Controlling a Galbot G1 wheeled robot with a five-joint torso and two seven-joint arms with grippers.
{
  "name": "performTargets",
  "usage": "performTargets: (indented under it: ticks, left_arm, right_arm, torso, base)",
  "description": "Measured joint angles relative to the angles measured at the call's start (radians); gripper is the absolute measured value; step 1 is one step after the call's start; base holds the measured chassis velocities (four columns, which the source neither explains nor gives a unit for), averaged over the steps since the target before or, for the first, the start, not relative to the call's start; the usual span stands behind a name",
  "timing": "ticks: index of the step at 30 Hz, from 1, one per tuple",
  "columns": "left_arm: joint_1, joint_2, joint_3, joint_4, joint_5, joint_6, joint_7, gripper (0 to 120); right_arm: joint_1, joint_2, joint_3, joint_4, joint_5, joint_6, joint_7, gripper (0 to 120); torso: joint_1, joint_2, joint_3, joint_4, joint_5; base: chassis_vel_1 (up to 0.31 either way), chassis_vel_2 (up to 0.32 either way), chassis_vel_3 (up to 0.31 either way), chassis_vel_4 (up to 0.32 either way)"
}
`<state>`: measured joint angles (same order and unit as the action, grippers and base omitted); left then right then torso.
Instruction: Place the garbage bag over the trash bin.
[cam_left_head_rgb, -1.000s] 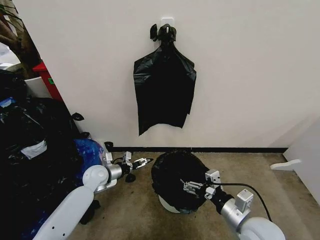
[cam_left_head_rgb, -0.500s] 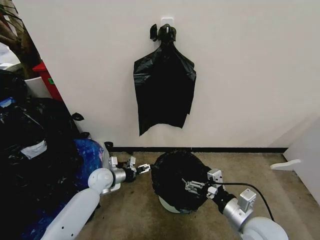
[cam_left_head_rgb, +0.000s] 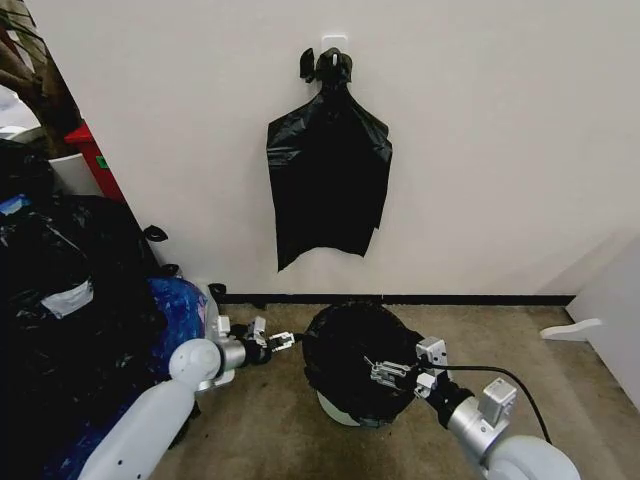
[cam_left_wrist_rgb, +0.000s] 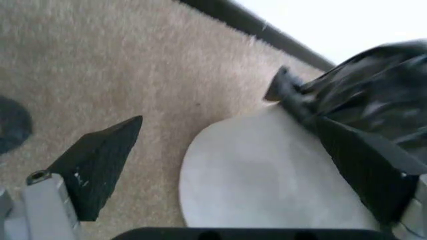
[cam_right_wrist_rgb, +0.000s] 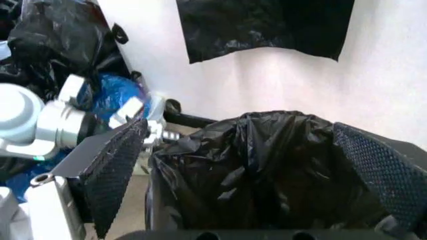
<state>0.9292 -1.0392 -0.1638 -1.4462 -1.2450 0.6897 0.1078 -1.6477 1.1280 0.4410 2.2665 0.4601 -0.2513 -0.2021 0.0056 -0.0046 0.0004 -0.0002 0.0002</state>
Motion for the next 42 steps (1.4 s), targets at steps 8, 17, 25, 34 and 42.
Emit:
performTargets:
  ticks: [8, 17, 25, 34, 42]
  left_arm:
    - [-0.049, -0.026, 0.028, 0.022, -0.022, -0.003, 0.028, 100]
    - [-0.099, -0.083, 0.082, 0.082, 0.044, 0.017, 0.021, 100]
    - [-0.103, -0.114, 0.095, 0.134, 0.112, 0.038, -0.004, 100]
    - [-0.079, -0.108, 0.086, 0.121, 0.16, 0.047, -0.014, 100]
    - [-0.032, -0.043, 0.02, 0.043, 0.115, 0.047, -0.017, 100]
  right_arm:
    - [0.001, 0.003, -0.012, 0.002, -0.009, 0.002, -0.003, 100]
    - [-0.002, 0.003, -0.007, -0.002, -0.007, 0.001, -0.002, 100]
    - [0.004, 0.004, -0.015, -0.01, -0.007, 0.001, -0.002, 100]
    - [0.001, 0.0, -0.011, -0.002, -0.005, 0.001, 0.0, 100]
    - [0.0, 0.01, -0.025, 0.006, -0.007, 0.001, 0.003, 100]
  torso:
    - [0.0, 0.0, 0.0, -0.0005, -0.0002]
    - [0.0, 0.0, 0.0, -0.0006, 0.0001]
    - [0.0, 0.0, 0.0, -0.0004, 0.0001]
    - [0.0, 0.0, 0.0, -0.0005, 0.0]
    - [0.0, 0.0, 0.0, -0.0004, 0.0]
  base:
    - [0.0, 0.0, 0.0, 0.0]
    - [0.0, 0.0, 0.0, 0.0]
    - [0.0, 0.0, 0.0, 0.0]
    - [0.0, 0.0, 0.0, 0.0]
    - [0.0, 0.0, 0.0, 0.0]
